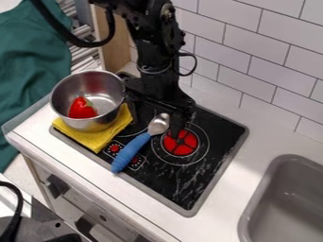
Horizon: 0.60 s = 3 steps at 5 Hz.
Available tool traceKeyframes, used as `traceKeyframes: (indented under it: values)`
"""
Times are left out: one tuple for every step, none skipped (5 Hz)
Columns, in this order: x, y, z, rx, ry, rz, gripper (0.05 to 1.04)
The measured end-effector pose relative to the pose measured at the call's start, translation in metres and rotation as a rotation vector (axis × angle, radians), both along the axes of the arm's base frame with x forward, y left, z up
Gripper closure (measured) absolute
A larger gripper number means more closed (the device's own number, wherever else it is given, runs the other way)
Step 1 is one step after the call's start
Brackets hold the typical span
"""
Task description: Move the strawberry to the right burner
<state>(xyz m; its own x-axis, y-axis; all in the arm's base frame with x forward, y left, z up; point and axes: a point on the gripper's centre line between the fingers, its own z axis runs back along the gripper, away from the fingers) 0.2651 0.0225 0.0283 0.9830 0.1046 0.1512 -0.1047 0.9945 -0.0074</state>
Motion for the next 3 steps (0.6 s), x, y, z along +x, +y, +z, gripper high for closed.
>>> traceKeyframes:
  values:
    - [-0.005, 0.0, -0.008, -0.005, 0.035, -0.001, 0.083]
    - [0.002, 0.025, 0.005, -0.003, 0.013, 0.029, 0.083]
    - [0.006, 0.061, 0.029, 0.028, -0.037, 0.105, 0.083]
